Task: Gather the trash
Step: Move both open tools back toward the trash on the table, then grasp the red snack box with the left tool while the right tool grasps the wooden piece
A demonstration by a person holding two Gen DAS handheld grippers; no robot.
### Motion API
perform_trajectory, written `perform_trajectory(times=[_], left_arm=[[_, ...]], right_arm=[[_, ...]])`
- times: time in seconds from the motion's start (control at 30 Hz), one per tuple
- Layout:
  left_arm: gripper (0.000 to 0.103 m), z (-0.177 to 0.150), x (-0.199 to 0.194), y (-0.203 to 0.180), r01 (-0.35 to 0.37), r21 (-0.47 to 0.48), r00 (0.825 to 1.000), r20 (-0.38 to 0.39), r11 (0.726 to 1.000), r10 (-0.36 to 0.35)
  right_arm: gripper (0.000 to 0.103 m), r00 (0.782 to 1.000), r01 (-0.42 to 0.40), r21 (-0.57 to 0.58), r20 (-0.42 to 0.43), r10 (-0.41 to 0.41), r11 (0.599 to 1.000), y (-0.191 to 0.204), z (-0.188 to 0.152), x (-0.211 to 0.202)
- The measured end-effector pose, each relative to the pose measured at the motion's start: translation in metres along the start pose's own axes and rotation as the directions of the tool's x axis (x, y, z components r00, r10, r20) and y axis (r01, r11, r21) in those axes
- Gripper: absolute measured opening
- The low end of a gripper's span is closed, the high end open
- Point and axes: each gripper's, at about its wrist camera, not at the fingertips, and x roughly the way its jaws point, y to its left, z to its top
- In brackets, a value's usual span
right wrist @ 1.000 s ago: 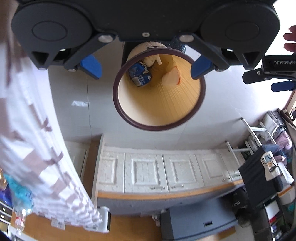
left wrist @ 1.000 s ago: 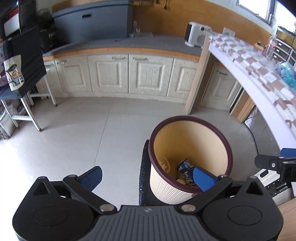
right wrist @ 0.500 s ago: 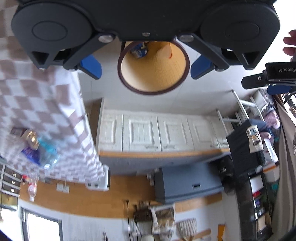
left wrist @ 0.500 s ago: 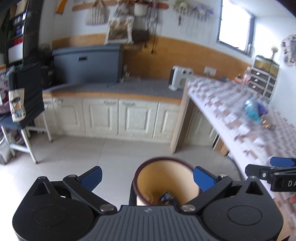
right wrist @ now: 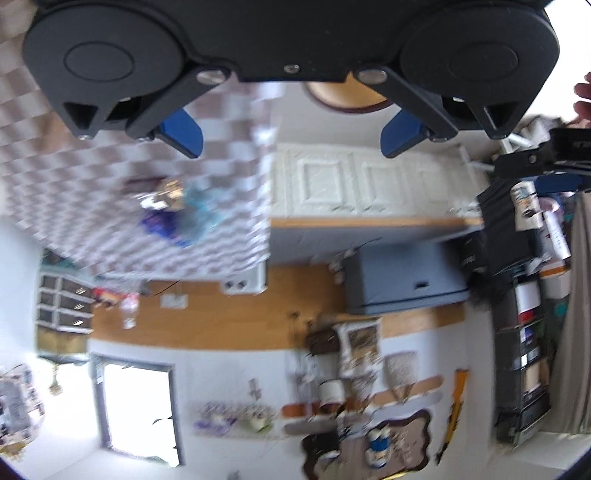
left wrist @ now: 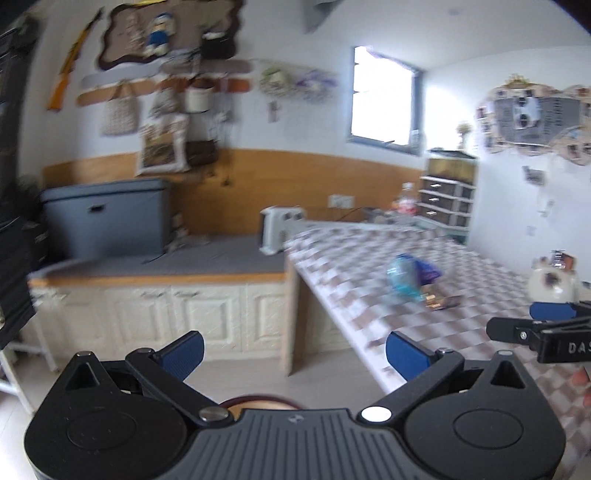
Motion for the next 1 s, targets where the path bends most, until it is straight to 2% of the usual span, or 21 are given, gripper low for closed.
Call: perform_trajectory(times=[0.2, 0.4, 0.53, 0.7, 0.73, 0.8, 0.87, 0.93, 1.0], left_arm=[[0.103, 0.01, 0.026, -0.053, 0.114, 0.066, 0.993, 0.015, 0.991, -0.115], [0.103, 0.014, 0.057, -0.103, 0.227, 0.135, 0.973, 0.017, 0.965, -0.231], [0.103, 0.016, 0.076, -0.135, 0.345, 0.206, 0.935, 0.002, 0.916, -0.353], [0.103, 0.021, 0.107, -0.173, 0.443, 0.31, 0.889, -0.032, 0.841, -0.456], [0.103, 0.022, 0.116, -0.18, 0.459, 0.328, 0.88, -0.043, 0.826, -0.472], [0.103, 0.025, 0.132, -0.193, 0.49, 0.374, 0.862, -0.071, 0.787, -0.503], [0.103, 0.029, 0.151, -0.207, 0.504, 0.431, 0.85, -0.092, 0.749, -0.519], [0.103, 0.035, 0.171, -0.217, 0.515, 0.459, 0.841, -0.11, 0.724, -0.529], [0.103, 0.041, 0.192, -0.224, 0.536, 0.456, 0.831, -0.14, 0.71, -0.538]], right_arm=[[0.103, 0.99, 0.129, 0.007, 0.059, -0.13, 0.992, -0.058, 0.003, -0.02], [0.103, 0.969, 0.238, 0.067, 0.059, -0.242, 0.969, -0.118, -0.005, -0.026], [0.103, 0.959, 0.279, 0.129, 0.017, -0.284, 0.952, -0.158, -0.014, -0.014], [0.1, 0.942, 0.329, 0.217, -0.01, -0.335, 0.919, -0.196, -0.028, 0.002], [0.096, 0.94, 0.335, 0.229, -0.016, -0.34, 0.914, -0.203, -0.029, 0.007], [0.091, 0.943, 0.327, 0.262, -0.026, -0.333, 0.908, -0.217, -0.032, 0.016], [0.088, 0.943, 0.327, 0.288, -0.038, -0.33, 0.9, -0.226, -0.035, 0.025], [0.083, 0.943, 0.329, 0.302, -0.062, -0.326, 0.895, -0.233, -0.038, 0.038], [0.081, 0.947, 0.322, 0.321, -0.089, -0.31, 0.891, -0.237, -0.041, 0.048]])
